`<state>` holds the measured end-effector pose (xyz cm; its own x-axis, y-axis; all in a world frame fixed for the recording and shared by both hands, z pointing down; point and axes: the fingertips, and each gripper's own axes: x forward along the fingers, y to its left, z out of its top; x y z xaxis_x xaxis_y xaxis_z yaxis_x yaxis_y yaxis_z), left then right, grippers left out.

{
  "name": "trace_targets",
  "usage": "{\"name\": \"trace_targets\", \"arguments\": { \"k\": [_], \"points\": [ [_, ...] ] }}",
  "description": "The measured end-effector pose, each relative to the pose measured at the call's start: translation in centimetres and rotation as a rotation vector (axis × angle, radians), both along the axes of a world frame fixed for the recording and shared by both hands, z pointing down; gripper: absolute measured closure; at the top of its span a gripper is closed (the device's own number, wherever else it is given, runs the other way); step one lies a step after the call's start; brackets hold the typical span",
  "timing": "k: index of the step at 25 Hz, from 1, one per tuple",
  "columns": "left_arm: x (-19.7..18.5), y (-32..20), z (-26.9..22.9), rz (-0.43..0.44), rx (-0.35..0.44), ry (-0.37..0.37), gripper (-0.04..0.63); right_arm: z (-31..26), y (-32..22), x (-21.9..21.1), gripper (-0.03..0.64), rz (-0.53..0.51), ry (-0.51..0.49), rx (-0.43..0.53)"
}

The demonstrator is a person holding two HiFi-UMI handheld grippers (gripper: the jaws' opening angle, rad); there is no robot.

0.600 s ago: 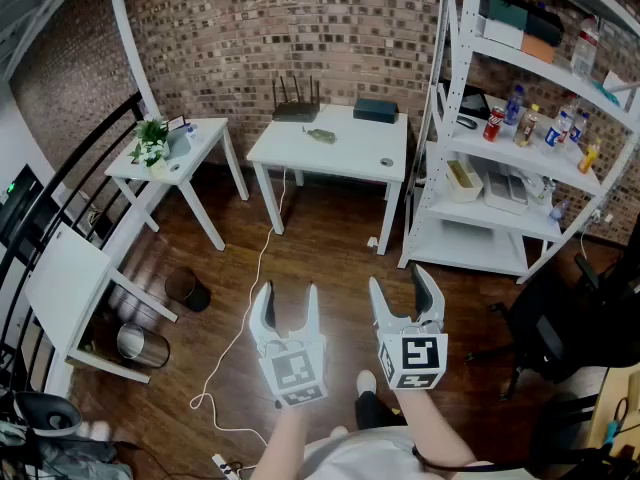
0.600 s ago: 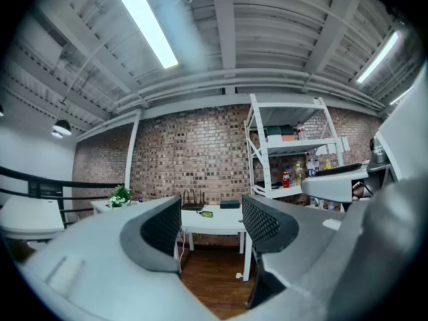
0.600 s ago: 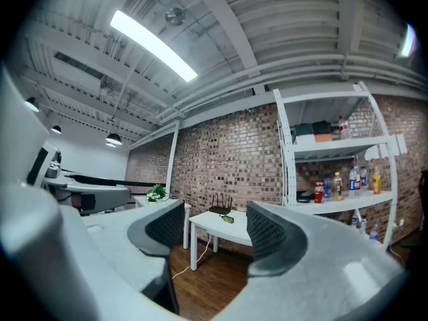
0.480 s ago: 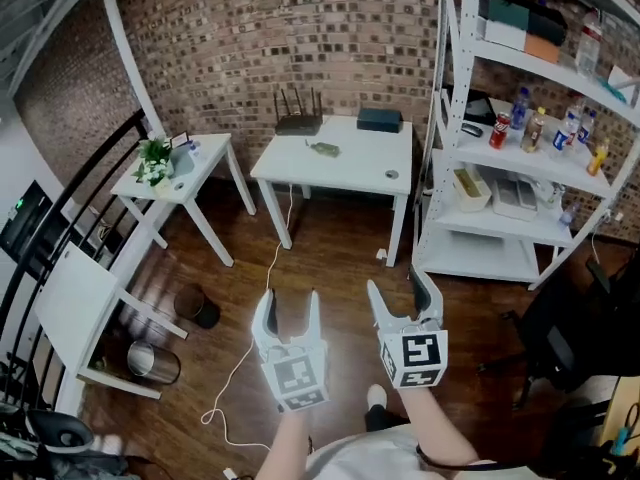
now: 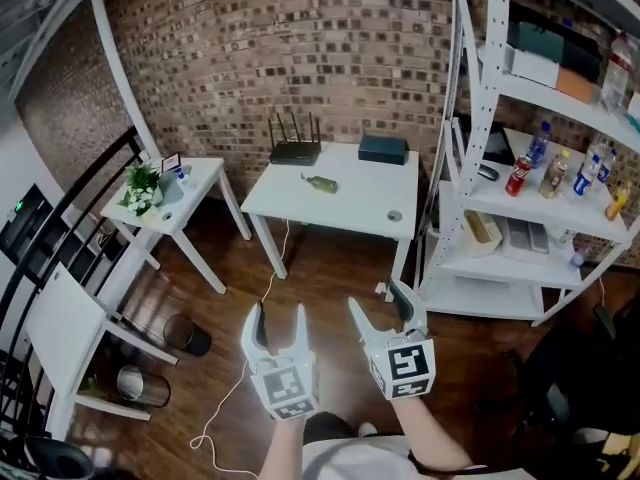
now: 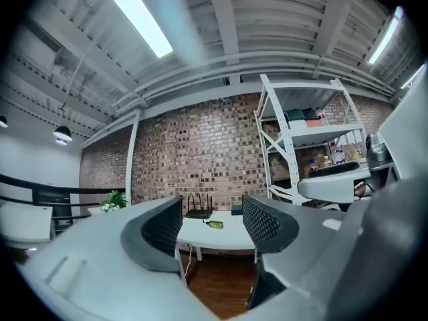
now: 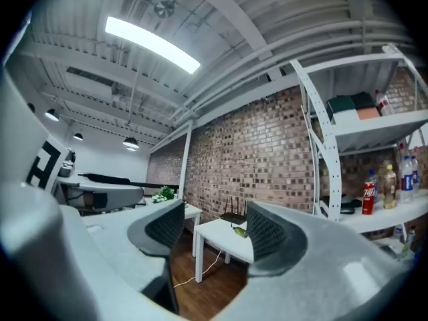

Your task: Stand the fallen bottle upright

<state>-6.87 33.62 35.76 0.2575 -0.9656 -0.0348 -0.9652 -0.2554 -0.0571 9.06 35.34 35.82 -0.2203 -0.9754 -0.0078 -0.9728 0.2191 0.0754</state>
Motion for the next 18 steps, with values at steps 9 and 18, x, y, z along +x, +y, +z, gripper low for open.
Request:
{"name": "trace_targets", "arguments": {
  "k": [9, 18],
  "points": [
    [-0.3, -14.8, 2.5, 0.035, -0.078, -0.006, 0.31, 3.7, -15.3, 1.0, 0.358, -0.004, -0.019, -0.089],
    [-4.1, -32.4, 1.0, 0.08, -0.066, 0.012, 0.321, 1.3, -32.6, -3.2, 0.38, -0.003, -0.04, -0.057]
  ]
}}
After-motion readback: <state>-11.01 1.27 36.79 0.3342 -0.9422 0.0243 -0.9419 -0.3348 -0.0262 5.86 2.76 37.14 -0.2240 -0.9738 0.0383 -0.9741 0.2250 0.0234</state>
